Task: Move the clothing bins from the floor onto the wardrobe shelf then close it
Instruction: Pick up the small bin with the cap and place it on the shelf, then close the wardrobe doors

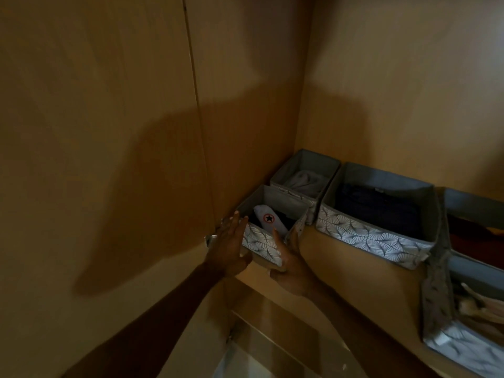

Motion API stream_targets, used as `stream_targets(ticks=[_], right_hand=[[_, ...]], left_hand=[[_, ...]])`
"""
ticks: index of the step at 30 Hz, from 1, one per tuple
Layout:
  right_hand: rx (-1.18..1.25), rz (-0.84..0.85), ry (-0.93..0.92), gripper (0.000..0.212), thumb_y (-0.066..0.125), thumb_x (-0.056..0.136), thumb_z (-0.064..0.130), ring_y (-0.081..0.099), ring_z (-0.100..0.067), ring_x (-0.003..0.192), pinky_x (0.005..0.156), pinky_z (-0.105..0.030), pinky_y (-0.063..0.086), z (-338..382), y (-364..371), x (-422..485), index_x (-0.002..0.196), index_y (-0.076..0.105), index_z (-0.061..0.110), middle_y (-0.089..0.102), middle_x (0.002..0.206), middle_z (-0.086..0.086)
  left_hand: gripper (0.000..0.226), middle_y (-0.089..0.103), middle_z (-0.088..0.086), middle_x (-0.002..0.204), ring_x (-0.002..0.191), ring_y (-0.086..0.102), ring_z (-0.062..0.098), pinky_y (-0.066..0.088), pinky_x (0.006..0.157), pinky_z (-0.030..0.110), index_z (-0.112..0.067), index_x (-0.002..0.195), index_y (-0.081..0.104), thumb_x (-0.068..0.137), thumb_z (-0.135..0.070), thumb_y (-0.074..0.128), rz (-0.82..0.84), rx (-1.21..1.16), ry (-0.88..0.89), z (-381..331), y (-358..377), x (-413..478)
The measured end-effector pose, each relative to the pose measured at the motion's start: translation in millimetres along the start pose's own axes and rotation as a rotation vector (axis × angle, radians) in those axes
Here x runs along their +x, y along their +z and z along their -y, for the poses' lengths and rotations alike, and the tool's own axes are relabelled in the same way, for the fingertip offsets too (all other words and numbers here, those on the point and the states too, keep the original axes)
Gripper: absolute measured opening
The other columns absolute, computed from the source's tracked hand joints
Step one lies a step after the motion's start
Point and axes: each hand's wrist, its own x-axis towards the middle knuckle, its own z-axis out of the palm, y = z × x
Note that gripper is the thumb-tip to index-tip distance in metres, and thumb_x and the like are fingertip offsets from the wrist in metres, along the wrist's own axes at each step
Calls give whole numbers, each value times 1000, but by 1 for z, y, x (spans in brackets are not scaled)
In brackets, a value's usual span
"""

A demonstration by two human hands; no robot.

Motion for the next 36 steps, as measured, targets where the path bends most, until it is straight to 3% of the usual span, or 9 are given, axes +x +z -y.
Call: stream_targets(ticks=[3, 8, 12, 16, 21, 26, 30, 33, 36], right_hand=[[105, -91, -21, 93, 67, 85, 16, 1, -17, 150, 112, -31, 30, -6, -4, -29, 148, 8, 48, -6, 163, 4], [303, -251, 60, 77, 69, 85, 12, 28, -15, 143, 102, -40, 49, -20, -14, -83, 146, 30, 37, 25, 156, 4], [438, -279, 106, 73, 71, 82, 18, 48, -1, 122, 79, -18, 55, -30, -13, -123, 144, 37, 38, 40, 141, 12], [599, -258, 191, 67, 71, 84, 12, 51, 4, 116, 74, -9, 50, -41, 8, -164, 141, 42, 33, 44, 140, 15], [660, -125, 324, 61, 68, 86, 14, 54, -8, 120, 95, -28, 50, -45, 50, -215, 141, 43, 26, 49, 140, 7], [600, -24, 271, 60, 69, 86, 20, 58, 0, 112, 86, -21, 52, -21, 85, -270, 140, 46, 26, 56, 132, 7], [554, -39, 227, 56, 70, 85, 28, 59, -5, 113, 92, -30, 53, 1, 103, -323, 137, 49, 28, 59, 128, 6], [532, -71, 217, 50, 68, 88, 25, 59, -5, 110, 87, -23, 52, 19, 105, -371, 135, 51, 28, 61, 124, 7], [485, -131, 229, 49, 67, 88, 24, 61, -2, 104, 81, -13, 49, 31, 98, -426, 134, 52, 27, 63, 120, 9]], left_hand=[[75, 23, -11, 154, 143, 14, 6, 21, 115, 30, -23, 151, 28, 87, -21, 67, -141, -381, -139, -13, 17, -26], [37, 59, -5, 130, 123, 54, 16, 46, 100, 34, -26, 121, 58, 88, -12, 68, -242, -807, -366, -39, 46, -65], [27, 67, 1, 117, 111, 62, 17, 49, 89, 19, -20, 111, 65, 89, -3, 64, -267, -986, -428, -72, 62, -106], [22, 71, 0, 111, 102, 66, 10, 50, 82, 13, -18, 109, 66, 91, -5, 63, -263, -978, -535, -94, 80, -165], [25, 69, -5, 110, 103, 64, 6, 48, 76, 8, -11, 114, 66, 91, -3, 62, -270, -898, -638, -103, 92, -249], [23, 69, -9, 111, 105, 63, 8, 47, 82, 16, -19, 114, 67, 92, -12, 62, -284, -840, -677, -100, 80, -331], [23, 69, -10, 112, 107, 63, 7, 46, 87, 21, -22, 115, 66, 93, -18, 63, -260, -837, -652, -103, 68, -385], [21, 67, -13, 109, 104, 61, 0, 43, 79, 13, -23, 115, 65, 94, -21, 61, -230, -852, -590, -120, 57, -419], [20, 68, -10, 106, 101, 62, 1, 46, 82, 16, -20, 113, 65, 93, -19, 62, -214, -921, -540, -142, 51, -445]])
